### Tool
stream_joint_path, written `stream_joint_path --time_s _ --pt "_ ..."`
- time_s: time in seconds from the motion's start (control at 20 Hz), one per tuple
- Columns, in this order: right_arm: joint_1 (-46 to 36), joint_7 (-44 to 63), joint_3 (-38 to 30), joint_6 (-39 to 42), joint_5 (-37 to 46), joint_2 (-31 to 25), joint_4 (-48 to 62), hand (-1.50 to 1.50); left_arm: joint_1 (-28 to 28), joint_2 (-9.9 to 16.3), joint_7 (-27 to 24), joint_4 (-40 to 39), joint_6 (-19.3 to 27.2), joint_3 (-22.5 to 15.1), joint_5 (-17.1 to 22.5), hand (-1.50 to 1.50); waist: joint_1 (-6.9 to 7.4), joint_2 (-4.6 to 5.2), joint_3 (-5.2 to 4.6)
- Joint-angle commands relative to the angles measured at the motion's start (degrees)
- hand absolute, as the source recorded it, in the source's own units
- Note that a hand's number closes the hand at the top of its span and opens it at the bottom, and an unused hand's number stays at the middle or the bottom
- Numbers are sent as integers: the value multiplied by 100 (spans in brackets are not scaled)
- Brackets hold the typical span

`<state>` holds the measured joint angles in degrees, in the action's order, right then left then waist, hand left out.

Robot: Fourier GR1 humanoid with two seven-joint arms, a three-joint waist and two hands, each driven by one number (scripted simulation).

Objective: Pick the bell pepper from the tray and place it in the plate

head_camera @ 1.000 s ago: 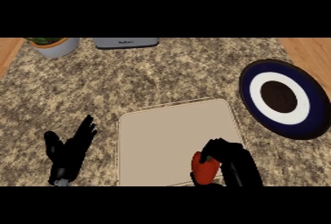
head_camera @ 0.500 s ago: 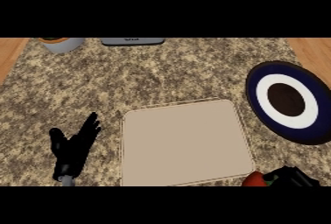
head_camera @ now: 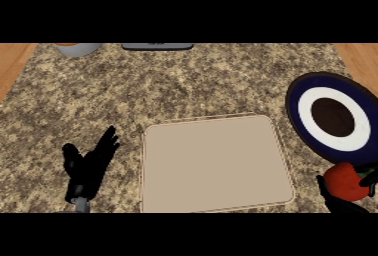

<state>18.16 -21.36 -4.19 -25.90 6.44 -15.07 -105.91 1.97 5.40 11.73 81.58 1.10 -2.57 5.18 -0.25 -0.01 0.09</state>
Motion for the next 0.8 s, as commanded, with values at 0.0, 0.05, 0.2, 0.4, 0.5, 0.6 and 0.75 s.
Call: stream_joint_path --time_s 0.0,0.05,0.2,0.4,0.5,0.6,0.75 --pt "-1063 -211 -815 -204 -328 -35 1233 150 -148 -169 -160 -258 60 -155 -173 0 61 19 -3" --pt "-1384 -198 -1018 -35 -499 -233 1487 150 -390 -163 -2 -320 130 -23 -108 0 56 18 -4" --pt "-2249 -507 -1537 238 -817 -678 2765 150 -435 -69 398 -13 126 1 -52 0 106 23 1" --pt "-3075 -1329 -1879 620 -936 -1069 4500 150 -218 39 297 134 -75 25 25 0 121 25 1" --pt "-3859 -1446 -1876 555 -844 -1174 5310 150 -282 -88 189 -30 25 -89 -129 0 158 38 1" --pt "-4002 -2139 -2099 858 -992 -1294 6092 150 -324 -176 150 -84 109 -74 -152 0 124 34 1" --pt "-4734 -2240 -2283 996 -978 -1715 7147 150 -234 -219 232 15 143 -190 -240 0 177 48 5"
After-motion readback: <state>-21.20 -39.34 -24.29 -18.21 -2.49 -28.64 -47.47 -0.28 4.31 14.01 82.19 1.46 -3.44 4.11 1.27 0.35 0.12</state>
